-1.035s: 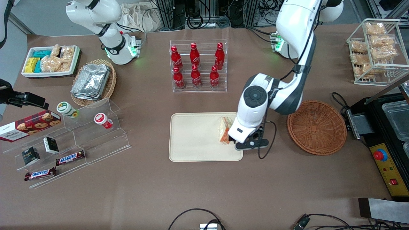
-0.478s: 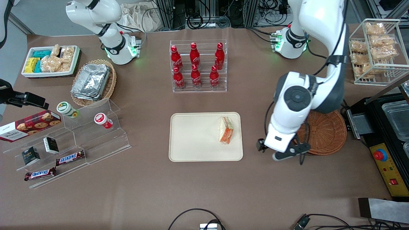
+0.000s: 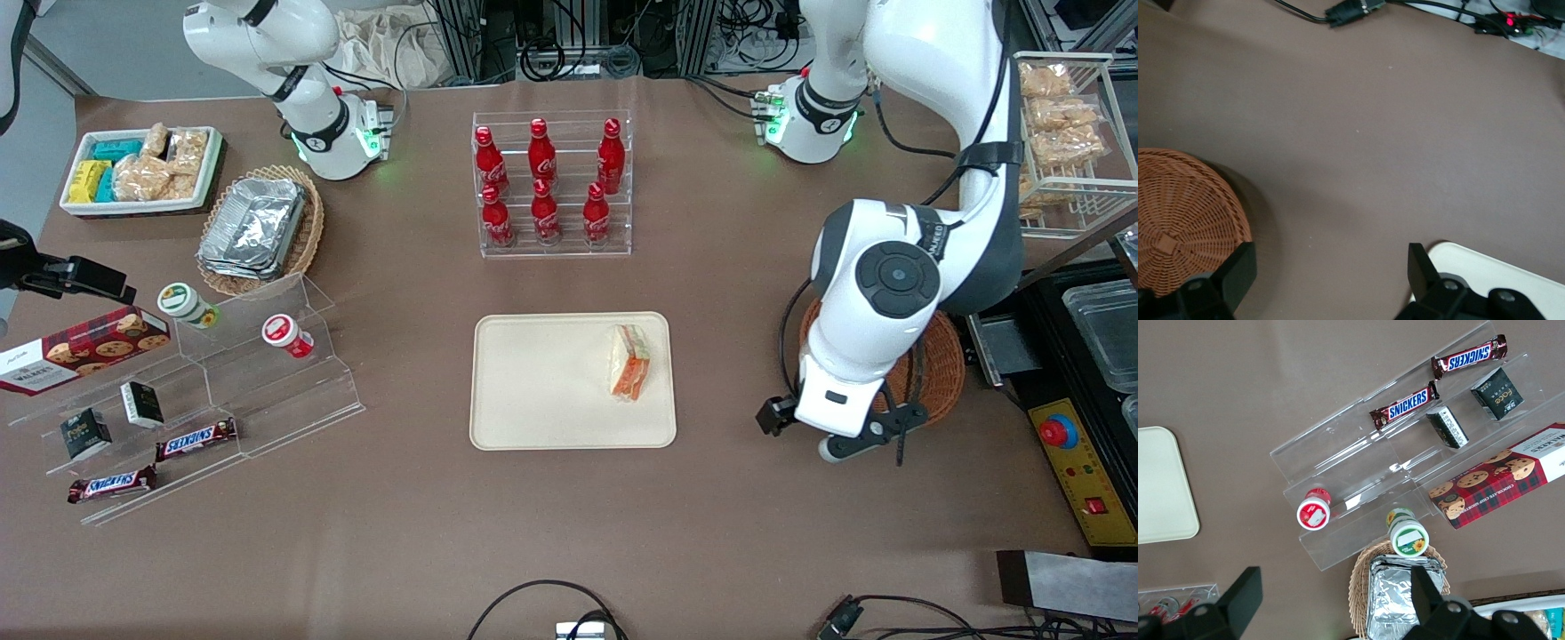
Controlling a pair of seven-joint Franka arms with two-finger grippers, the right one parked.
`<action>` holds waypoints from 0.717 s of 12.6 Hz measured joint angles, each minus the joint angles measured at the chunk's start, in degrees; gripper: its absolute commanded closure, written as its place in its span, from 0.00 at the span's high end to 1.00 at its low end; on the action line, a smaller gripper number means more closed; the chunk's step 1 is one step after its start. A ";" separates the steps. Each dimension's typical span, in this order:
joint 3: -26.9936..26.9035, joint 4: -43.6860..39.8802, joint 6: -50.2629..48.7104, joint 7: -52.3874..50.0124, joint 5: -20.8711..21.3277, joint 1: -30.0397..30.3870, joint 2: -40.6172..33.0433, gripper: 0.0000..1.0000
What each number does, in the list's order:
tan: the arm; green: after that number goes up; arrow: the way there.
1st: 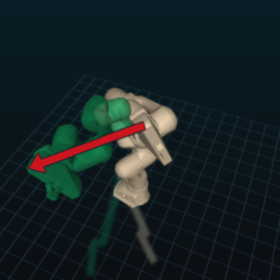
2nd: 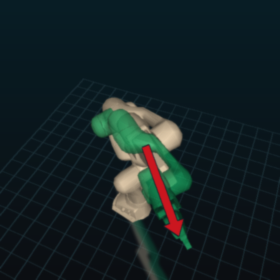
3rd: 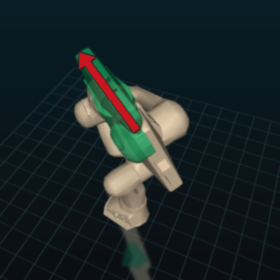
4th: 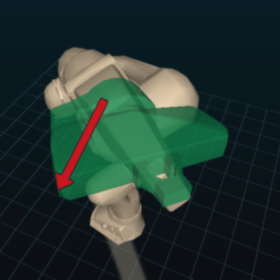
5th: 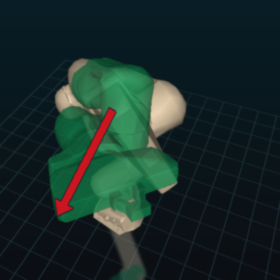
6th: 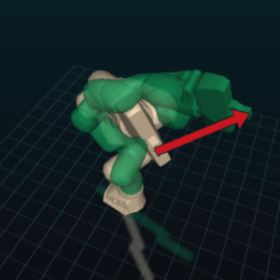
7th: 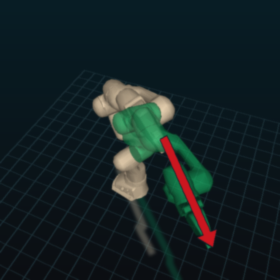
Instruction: Place sandwich from basket to tray
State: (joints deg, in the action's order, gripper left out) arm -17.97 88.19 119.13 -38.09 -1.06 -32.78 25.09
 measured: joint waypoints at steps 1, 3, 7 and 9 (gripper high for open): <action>-0.80 -0.04 -0.18 0.00 0.00 0.04 -0.10 1.00; -2.41 -0.07 -0.48 0.00 0.00 0.11 -0.38 1.00; -5.35 -0.24 -2.73 1.35 -0.01 1.89 -2.39 1.00; -5.50 -0.26 -4.97 5.34 -0.07 4.59 -4.52 1.00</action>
State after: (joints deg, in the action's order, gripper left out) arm -23.47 87.94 114.16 -32.75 -1.13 -28.20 20.57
